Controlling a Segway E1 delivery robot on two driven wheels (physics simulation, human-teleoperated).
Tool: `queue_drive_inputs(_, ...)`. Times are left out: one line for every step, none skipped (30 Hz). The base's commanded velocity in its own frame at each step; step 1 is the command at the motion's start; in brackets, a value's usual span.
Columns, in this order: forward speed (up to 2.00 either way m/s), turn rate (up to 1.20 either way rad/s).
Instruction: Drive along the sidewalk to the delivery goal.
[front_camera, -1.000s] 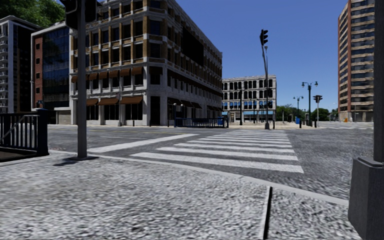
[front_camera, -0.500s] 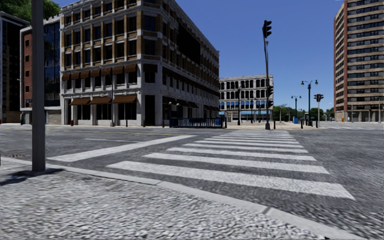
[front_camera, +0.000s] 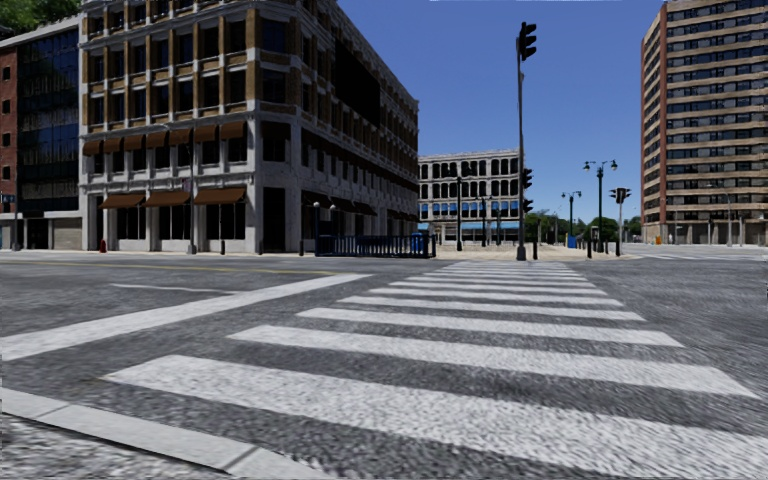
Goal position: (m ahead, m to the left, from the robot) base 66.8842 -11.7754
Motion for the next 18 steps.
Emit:
queue_drive_inputs(2.0, -0.47)
queue_drive_inputs(2.0, -0.48)
queue_drive_inputs(2.0, -0.48)
queue_drive_inputs(2.0, -0.49)
queue_drive_inputs(2.0, -0.49)
queue_drive_inputs(2.0, -0.49)
queue_drive_inputs(2.0, -0.49)
queue_drive_inputs(2.0, -0.49)
queue_drive_inputs(2.0, -0.47)
queue_drive_inputs(2.0, -0.28)
queue_drive_inputs(2.0, -0.01)
queue_drive_inputs(2.0, -0.01)
queue_drive_inputs(2.0, 0.0)
queue_drive_inputs(2.0, 0.0)
queue_drive_inputs(2.0, 0.0)
queue_drive_inputs(2.0, 0.0)
queue_drive_inputs(2.0, 0.0)
queue_drive_inputs(2.0, 0.0)
